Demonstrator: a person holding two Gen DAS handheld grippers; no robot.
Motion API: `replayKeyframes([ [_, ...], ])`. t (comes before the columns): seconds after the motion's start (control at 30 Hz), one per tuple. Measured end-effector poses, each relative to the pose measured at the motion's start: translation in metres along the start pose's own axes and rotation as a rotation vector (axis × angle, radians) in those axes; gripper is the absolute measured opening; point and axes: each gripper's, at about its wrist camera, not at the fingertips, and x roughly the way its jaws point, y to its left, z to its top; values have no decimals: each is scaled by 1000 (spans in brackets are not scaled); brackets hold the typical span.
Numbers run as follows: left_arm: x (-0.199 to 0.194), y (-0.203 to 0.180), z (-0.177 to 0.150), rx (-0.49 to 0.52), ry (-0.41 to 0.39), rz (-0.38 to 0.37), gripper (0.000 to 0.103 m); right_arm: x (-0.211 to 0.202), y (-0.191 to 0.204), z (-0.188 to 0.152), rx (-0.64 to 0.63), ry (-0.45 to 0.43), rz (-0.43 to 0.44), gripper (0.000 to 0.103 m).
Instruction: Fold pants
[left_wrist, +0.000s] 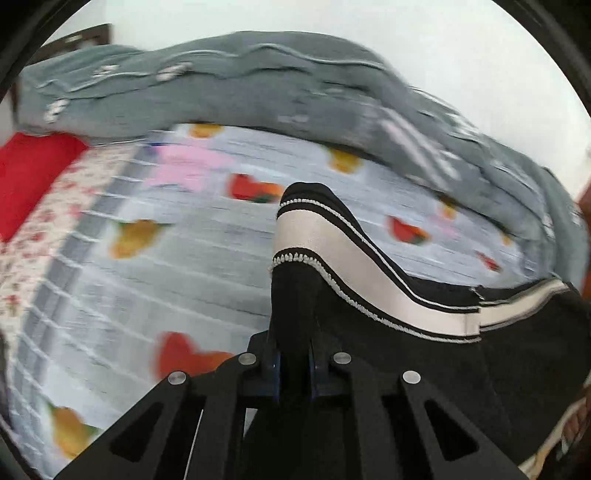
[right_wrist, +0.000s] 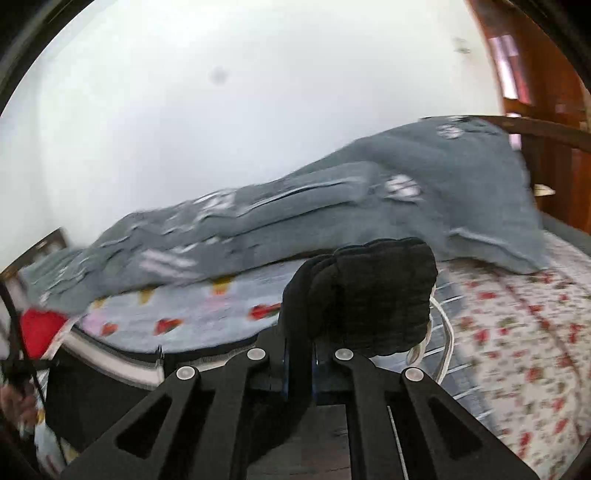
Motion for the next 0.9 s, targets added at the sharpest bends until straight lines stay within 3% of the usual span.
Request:
replayKeyframes([
  [0.17,24,22,2,11,45,104,14,37,13,-48,-68,141,-25,7],
  [0.27,38,21,-7,32,49,182,27,54,-7,-81,-30,250,-120,11],
  [0.33,42,23,-15,42,61,231,45,57,-15,-98,5,322,-121,21],
  [0.37,43,24,-19,48,72,244,48,54,-19,-106,12,343,-122,25],
  [0.43,40,25,-25,54,75,240,52,39,-26,-112,21,325,-133,46],
  [0.5,32,26,-31,47,66,237,54,23,-34,-113,65,302,-126,53],
  [0.67,9,27,-46,-21,28,173,57,23,-54,-107,201,311,-75,62],
  [0.8,-7,14,-66,-6,26,138,58,35,-59,-99,293,263,-57,65],
  [0.9,-13,7,-82,3,29,130,58,65,-62,-94,367,311,-15,65],
])
